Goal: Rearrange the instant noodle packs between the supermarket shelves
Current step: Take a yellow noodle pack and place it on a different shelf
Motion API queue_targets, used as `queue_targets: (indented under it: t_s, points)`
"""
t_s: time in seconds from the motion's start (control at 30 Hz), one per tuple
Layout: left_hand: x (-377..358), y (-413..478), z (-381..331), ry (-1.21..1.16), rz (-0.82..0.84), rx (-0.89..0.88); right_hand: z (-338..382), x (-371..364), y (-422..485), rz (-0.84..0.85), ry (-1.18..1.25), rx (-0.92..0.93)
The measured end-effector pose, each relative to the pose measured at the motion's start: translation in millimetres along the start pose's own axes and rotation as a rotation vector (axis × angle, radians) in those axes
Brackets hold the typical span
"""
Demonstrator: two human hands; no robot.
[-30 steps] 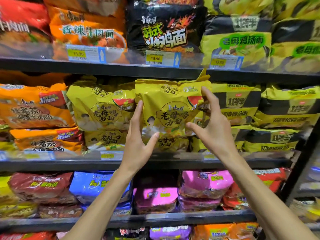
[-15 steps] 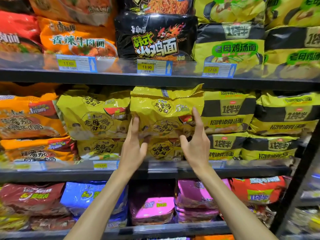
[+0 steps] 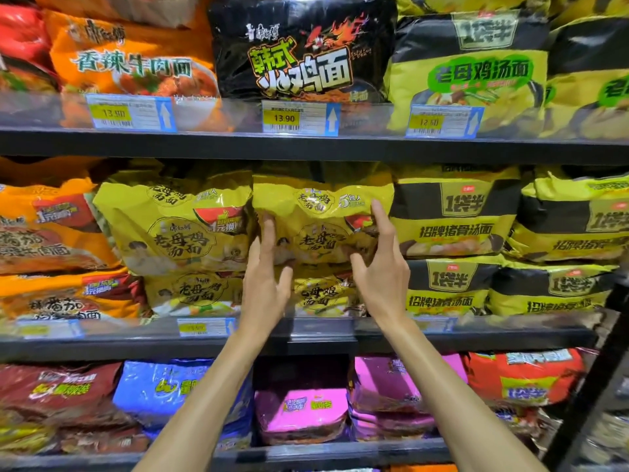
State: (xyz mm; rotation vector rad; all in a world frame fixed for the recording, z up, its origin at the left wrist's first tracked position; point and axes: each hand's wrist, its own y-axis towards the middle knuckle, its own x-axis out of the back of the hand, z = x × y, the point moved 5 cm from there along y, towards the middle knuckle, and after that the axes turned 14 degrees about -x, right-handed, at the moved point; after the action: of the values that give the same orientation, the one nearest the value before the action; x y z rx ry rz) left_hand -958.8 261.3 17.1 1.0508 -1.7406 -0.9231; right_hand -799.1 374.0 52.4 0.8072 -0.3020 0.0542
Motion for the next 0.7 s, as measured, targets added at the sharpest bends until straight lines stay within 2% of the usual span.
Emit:
queue_targets:
  t_s: [0.17,0.43,0.7]
  points:
    - [4,5,1,-0.006,-0.011,-0.045,2,-2,7,-0.024,-0.065,0.014]
    - [10,7,-12,0.044,-0.003,0.052,4,-1,14,0.047,-0.086,0.023]
    - [8,23,-13,0.052,0.121,0.172,14,-1,25,0.025,-0.159,-0.002]
